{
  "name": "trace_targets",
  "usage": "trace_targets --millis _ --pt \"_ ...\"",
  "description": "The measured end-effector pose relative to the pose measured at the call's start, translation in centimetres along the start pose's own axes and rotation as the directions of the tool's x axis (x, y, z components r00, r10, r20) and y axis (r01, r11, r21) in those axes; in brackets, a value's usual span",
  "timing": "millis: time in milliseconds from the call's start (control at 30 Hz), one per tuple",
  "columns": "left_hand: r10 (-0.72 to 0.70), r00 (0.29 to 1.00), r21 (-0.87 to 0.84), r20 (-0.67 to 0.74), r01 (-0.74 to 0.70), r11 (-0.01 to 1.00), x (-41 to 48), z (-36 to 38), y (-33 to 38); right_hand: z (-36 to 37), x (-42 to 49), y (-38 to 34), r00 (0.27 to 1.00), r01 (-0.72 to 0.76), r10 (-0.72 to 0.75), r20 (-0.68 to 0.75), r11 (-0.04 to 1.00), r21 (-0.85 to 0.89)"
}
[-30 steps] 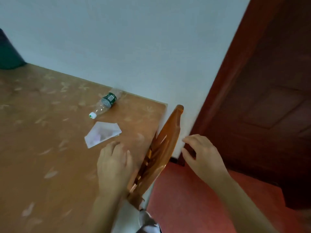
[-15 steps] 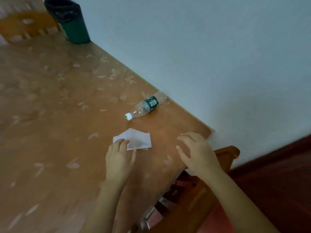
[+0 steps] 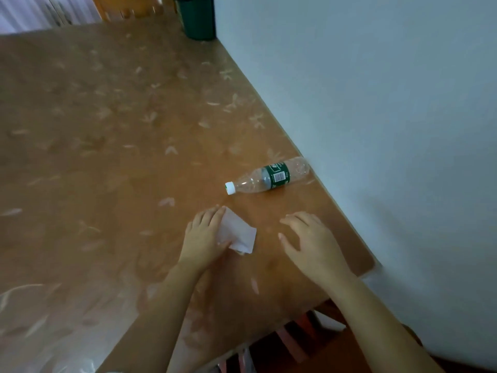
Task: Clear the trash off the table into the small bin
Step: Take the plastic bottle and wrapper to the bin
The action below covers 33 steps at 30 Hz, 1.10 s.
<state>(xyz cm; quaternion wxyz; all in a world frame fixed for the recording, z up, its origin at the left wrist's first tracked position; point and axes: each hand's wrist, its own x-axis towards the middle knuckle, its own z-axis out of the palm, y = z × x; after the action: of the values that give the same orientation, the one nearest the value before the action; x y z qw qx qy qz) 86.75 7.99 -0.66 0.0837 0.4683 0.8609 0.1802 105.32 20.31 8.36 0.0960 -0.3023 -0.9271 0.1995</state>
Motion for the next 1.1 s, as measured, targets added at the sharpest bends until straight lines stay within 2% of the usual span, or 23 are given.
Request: trace_targets --millis 267,433,567,667,867,1000,1100 --pt "-0.133 0.991 -0.010 0.007 0.133 0.991 -1.1 0.2 0.9 0.6 1.7 2.4 0.994 0.066 -0.065 0.083 0.998 -0.005" --pt "-0.249 0.969 -0.124 0.005 0.247 0.961 -3.2 0.5 1.8 1.5 3.4 3.2 0.983 0.122 -0.120 0.138 0.993 -0.008" --pt "-0.428 0.901 -0.271 -0.073 0.395 0.878 -5.3 0.5 2.2 2.4 5.6 3.6 0.970 0.180 -0.175 0.167 0.983 -0.019" --pt "-0.519 0.841 -0.342 -0.154 0.448 0.826 -6.6 0.0 2.8 2.9 7.9 4.0 0.968 0.197 -0.188 0.169 0.980 -0.037" --pt "-0.568 0.784 -0.363 -0.250 0.468 0.806 -8.8 -1.6 4.0 4.0 12.9 4.1 0.956 0.231 -0.211 0.206 0.970 -0.078" --pt "-0.627 0.733 -0.349 -0.263 0.534 0.770 -9.8 -2.7 4.1 4.9 15.6 3.9 0.942 0.312 -0.295 0.159 0.945 -0.094" --pt "-0.643 0.710 -0.363 -0.286 0.541 0.759 -10.2 -2.8 4.0 5.8 17.3 4.0 0.932 0.316 -0.272 0.239 0.934 -0.169"
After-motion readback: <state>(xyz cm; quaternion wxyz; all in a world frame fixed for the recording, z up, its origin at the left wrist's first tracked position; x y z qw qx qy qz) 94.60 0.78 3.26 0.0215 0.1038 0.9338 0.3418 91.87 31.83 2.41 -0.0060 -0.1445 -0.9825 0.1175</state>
